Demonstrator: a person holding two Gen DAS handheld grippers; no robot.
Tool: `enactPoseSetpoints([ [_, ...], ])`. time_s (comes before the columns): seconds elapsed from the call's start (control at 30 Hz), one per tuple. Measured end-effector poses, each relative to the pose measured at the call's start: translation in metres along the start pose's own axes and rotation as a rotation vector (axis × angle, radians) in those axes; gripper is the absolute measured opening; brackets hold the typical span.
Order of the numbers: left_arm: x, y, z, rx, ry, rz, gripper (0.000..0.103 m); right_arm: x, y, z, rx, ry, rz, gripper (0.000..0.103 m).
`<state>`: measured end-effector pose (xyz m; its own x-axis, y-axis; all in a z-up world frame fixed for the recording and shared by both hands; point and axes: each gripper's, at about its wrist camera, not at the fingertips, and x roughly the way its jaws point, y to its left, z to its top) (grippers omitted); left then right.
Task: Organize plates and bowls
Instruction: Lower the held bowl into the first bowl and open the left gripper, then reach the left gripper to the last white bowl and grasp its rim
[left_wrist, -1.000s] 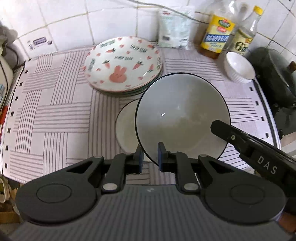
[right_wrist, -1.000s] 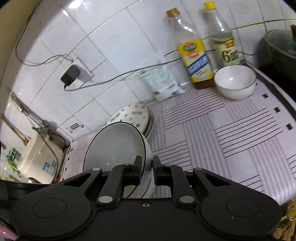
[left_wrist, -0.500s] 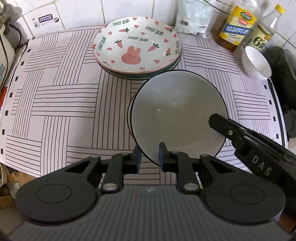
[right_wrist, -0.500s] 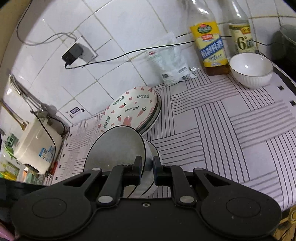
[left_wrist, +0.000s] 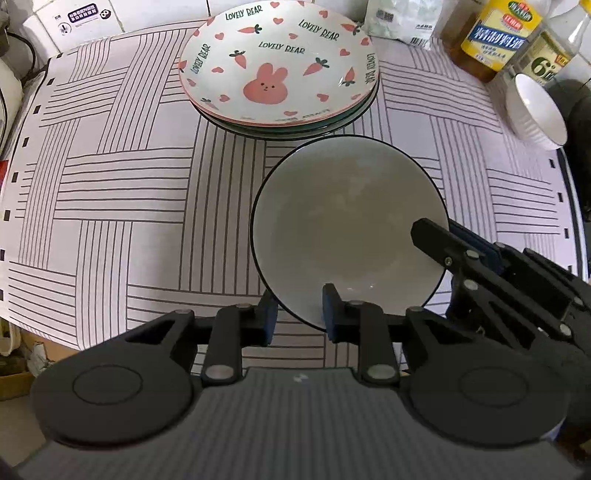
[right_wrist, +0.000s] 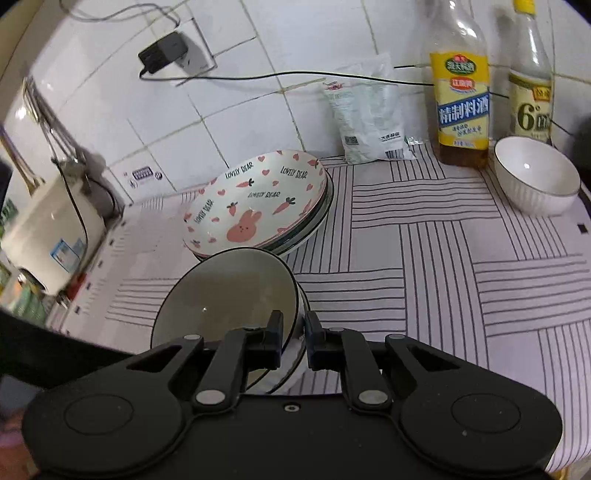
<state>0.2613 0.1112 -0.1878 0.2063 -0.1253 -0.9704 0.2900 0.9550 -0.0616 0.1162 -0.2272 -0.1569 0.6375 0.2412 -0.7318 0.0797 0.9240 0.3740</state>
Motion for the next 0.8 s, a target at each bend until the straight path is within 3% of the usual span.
enactPoseSetpoints([
  [0.4, 0.004, 0.0, 0.002, 0.002, 0.02, 0.002, 0.035, 0.01, 0.007, 0.0, -0.121, 0.01, -0.024, 0.017],
  [0.53, -0.005, 0.001, -0.002, 0.024, -0.002, 0.013, 0.049, 0.004, 0.002, 0.0, -0.111, 0.003, 0.0, 0.019],
  [0.57, -0.01, 0.0, -0.003, 0.037, -0.009, 0.02, 0.052, 0.0, -0.001, 0.001, -0.102, -0.007, 0.014, 0.022],
  [0.63, -0.019, -0.002, -0.005, 0.059, -0.023, 0.026, 0.058, -0.01, -0.01, 0.0, -0.085, -0.038, 0.043, 0.041],
  [0.8, -0.044, -0.02, -0.011, 0.127, -0.064, 0.027, 0.061, -0.047, -0.03, 0.0, -0.089, -0.132, 0.062, 0.052],
])
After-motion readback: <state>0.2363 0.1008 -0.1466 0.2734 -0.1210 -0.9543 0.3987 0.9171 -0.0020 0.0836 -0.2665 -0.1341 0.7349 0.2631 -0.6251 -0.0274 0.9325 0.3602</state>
